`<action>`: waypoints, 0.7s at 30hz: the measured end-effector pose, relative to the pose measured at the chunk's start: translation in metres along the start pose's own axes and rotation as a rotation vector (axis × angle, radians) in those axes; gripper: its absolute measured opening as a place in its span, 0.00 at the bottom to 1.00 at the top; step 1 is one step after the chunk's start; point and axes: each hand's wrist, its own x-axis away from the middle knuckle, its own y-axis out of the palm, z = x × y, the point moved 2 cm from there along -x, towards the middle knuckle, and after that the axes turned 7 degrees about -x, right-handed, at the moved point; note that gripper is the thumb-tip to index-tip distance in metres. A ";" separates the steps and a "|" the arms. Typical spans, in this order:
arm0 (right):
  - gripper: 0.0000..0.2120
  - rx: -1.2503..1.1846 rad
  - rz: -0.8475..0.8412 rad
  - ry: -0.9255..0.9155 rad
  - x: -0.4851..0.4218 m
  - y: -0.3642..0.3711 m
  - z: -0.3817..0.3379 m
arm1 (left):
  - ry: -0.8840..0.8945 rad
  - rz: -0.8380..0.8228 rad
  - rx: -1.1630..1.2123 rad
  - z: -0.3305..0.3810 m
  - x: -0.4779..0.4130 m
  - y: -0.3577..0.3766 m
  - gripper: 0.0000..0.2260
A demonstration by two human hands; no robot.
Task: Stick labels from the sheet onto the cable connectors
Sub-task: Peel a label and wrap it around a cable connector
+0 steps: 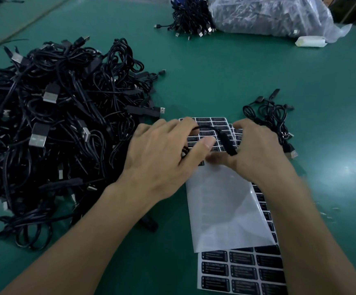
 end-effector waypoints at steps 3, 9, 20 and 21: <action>0.36 -0.037 -0.025 0.003 0.001 -0.001 -0.003 | 0.082 0.082 0.070 0.004 0.001 -0.003 0.24; 0.35 -0.232 -0.010 -0.040 -0.002 0.003 -0.001 | 0.227 0.083 0.110 0.015 0.000 0.001 0.15; 0.06 -0.807 0.025 -0.067 -0.010 0.004 0.007 | 0.005 -0.026 0.240 -0.002 -0.001 0.017 0.19; 0.07 -0.858 0.007 -0.050 -0.010 0.005 0.006 | -0.024 0.027 0.302 -0.005 -0.001 0.018 0.20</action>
